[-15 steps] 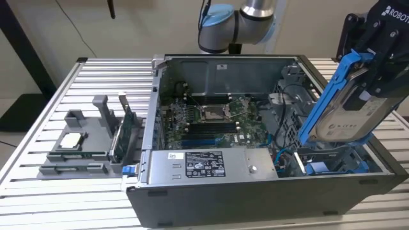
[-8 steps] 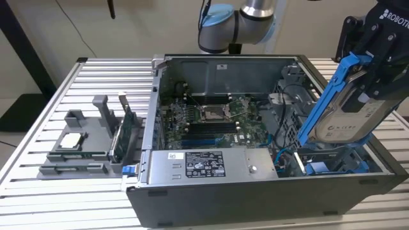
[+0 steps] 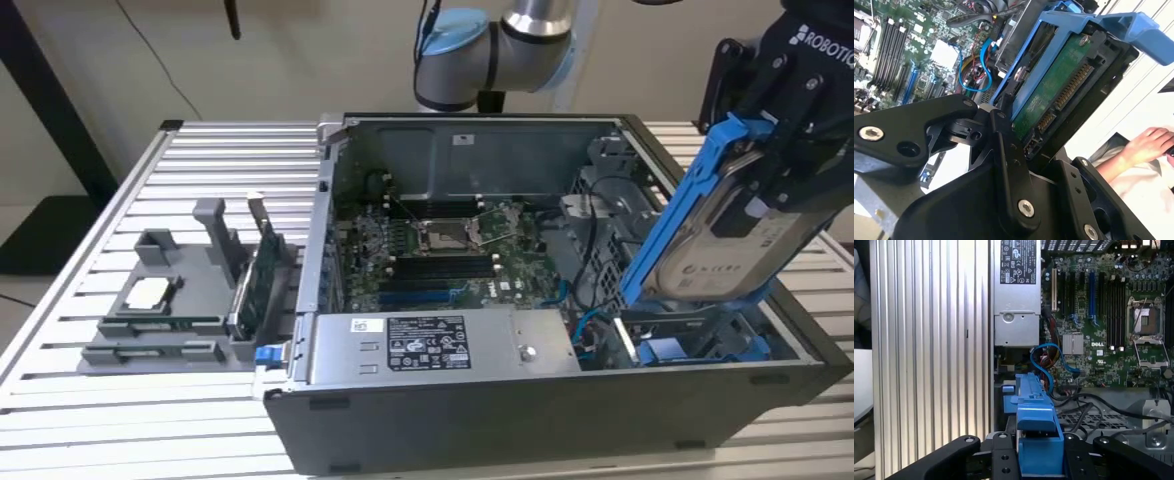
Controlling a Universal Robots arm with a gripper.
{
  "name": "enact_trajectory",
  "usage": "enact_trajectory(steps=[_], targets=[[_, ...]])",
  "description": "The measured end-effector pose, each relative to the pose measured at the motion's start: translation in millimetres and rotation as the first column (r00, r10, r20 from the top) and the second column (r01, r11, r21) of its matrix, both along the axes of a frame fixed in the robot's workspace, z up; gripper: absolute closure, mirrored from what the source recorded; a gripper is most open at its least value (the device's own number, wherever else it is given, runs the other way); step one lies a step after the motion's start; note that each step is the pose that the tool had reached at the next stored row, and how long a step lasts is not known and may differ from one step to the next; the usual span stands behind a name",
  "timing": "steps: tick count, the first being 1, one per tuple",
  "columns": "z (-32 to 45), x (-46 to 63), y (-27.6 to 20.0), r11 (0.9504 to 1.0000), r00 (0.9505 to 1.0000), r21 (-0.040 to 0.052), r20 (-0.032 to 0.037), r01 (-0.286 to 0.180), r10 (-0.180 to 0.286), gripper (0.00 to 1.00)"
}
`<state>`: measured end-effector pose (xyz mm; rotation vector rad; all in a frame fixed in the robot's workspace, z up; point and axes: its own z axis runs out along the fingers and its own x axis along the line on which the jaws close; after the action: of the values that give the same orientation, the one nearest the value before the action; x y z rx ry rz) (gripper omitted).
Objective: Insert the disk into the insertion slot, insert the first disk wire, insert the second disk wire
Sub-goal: 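Insert the disk into the insertion slot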
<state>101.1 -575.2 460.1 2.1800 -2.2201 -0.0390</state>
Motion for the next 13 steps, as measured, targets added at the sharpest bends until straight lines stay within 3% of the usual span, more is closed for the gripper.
enact_trajectory(steps=[13], targets=[[-9.5,0.3,0.0,1.0000,1.0000,0.0000,0.0000,0.000,0.000,0.67]])
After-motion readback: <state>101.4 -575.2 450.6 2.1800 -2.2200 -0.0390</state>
